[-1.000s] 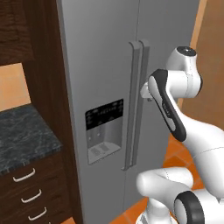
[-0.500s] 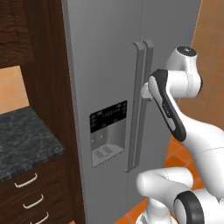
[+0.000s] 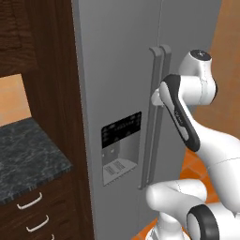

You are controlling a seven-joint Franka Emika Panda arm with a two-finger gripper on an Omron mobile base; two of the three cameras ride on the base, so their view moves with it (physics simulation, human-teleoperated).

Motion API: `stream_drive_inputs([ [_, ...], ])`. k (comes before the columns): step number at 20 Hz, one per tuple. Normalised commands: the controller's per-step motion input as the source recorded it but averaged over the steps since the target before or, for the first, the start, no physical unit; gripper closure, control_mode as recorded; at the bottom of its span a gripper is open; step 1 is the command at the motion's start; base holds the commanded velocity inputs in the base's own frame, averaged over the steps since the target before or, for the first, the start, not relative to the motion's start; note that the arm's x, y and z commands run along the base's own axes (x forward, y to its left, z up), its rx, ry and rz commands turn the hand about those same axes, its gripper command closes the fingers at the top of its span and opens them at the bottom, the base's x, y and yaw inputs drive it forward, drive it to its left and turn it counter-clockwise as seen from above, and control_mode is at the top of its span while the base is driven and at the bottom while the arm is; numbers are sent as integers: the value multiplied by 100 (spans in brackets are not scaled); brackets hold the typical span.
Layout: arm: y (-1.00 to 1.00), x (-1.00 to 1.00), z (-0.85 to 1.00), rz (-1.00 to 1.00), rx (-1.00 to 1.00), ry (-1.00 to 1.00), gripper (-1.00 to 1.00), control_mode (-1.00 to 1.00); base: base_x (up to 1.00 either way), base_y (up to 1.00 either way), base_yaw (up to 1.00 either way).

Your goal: Take the strawberry from the fridge and place it on top of the pancake, located on the dining counter.

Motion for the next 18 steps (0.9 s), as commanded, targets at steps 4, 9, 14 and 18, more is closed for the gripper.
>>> stream_drive_inputs([
  [4, 0, 0, 0, 0, 0, 0, -100, 100, 9, 22, -1],
  [9, 0, 0, 0, 0, 0, 0, -100, 100, 29, 9, 0],
  [14, 0, 0, -2, 0, 2, -1, -100, -100, 8, 0, 0],
  [18, -43, -16, -18, 1, 20, -27, -100, -100, 0, 0, 0],
])
